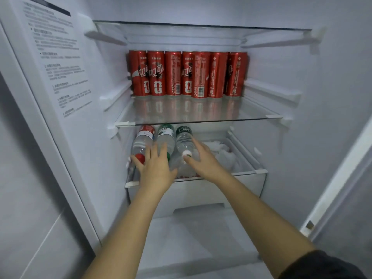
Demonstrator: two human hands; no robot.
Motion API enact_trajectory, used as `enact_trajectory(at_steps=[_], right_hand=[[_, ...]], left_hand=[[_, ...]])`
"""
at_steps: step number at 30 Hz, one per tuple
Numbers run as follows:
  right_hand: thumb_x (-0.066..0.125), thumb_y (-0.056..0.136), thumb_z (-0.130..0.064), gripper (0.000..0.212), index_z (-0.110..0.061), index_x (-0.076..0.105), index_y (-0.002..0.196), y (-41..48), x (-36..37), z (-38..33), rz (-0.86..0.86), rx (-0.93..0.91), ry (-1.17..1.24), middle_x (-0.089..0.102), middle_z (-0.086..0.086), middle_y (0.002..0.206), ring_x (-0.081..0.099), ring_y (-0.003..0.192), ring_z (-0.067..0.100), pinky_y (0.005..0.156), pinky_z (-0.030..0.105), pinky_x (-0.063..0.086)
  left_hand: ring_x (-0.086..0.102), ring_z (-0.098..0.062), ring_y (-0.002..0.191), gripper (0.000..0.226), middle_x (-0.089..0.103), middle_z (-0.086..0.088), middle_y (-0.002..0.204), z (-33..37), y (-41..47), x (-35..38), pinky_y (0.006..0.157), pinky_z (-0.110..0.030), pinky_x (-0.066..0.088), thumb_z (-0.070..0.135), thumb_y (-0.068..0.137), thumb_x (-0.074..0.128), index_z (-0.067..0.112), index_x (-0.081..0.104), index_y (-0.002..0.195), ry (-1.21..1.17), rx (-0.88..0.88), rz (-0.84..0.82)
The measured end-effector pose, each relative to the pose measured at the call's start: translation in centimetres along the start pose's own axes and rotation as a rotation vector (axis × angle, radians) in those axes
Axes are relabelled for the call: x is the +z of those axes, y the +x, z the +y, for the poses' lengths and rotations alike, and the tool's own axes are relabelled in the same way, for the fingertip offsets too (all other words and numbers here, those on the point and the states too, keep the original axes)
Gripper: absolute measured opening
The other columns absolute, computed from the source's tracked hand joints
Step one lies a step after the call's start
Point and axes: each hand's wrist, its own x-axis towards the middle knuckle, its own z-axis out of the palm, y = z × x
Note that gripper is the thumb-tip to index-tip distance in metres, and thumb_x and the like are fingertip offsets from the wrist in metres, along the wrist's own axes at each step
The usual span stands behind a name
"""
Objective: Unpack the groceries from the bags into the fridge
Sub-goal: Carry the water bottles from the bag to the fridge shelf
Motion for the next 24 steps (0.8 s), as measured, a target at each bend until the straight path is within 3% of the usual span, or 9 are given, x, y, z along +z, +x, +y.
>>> enact_trajectory(at_steps=[7,11,18,24], right_hand=[[0.055,0.096,-0.04,0.071,-0.019,0.02,0.155,-8.0,-0.9,2.2,0.157,-0.036,-0.288,0.016,0.013,0.161,0.014,0.149,0.028,0.119,0.044,0.018],[0.05,0.098,-0.043,0.071,-0.028,0.013,0.156,-12.5,-1.2,3.9,0.174,0.004,-0.362,0.005,0.006,0.164,0.002,0.151,0.023,0.121,0.045,0.006],[0.041,0.1,-0.047,0.07,-0.029,0.003,0.156,-20.4,-1.1,7.2,0.134,0.127,-0.47,-0.007,0.001,0.165,-0.009,0.151,0.022,0.118,0.036,-0.009],[0.041,0.1,-0.048,0.068,-0.034,0.005,0.156,-30.0,-2.1,8.5,0.119,0.264,-0.486,-0.006,-0.003,0.165,-0.008,0.151,0.02,0.119,0.037,-0.008]], left_hand=[[0.004,-0.024,0.151,0.086,0.019,-0.003,0.161,3.0,-5.9,1.2,0.113,-0.067,-0.001,0.038,0.083,0.069,0.023,0.022,0.153,-0.182,0.081,0.032],[0.002,-0.022,0.151,0.086,0.016,-0.003,0.162,4.7,-9.3,2.0,0.114,-0.063,-0.003,0.04,0.084,0.069,0.024,0.021,0.154,-0.191,0.141,-0.03],[-0.003,-0.021,0.151,0.081,0.007,0.0,0.164,6.4,-15.2,3.3,0.116,-0.056,-0.01,0.044,0.09,0.061,0.029,0.015,0.155,-0.206,0.254,-0.181],[-0.004,-0.019,0.151,0.083,0.007,0.0,0.164,8.8,-21.1,4.1,0.116,-0.054,-0.013,0.043,0.09,0.062,0.028,0.013,0.155,-0.237,0.354,-0.34]])
